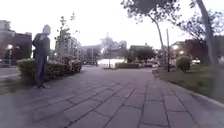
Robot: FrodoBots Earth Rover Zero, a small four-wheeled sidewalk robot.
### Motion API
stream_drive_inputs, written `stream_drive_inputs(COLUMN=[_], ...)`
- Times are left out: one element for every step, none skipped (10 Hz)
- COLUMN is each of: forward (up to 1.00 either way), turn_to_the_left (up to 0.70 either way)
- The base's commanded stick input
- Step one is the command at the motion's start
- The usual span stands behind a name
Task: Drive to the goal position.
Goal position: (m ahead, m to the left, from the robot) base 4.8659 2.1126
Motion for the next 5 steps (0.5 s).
stream_drive_inputs(forward=[0.70,0.70,0.70,0.70,0.70], turn_to_the_left=[-0.15,-0.05,0.00,0.00,0.00])
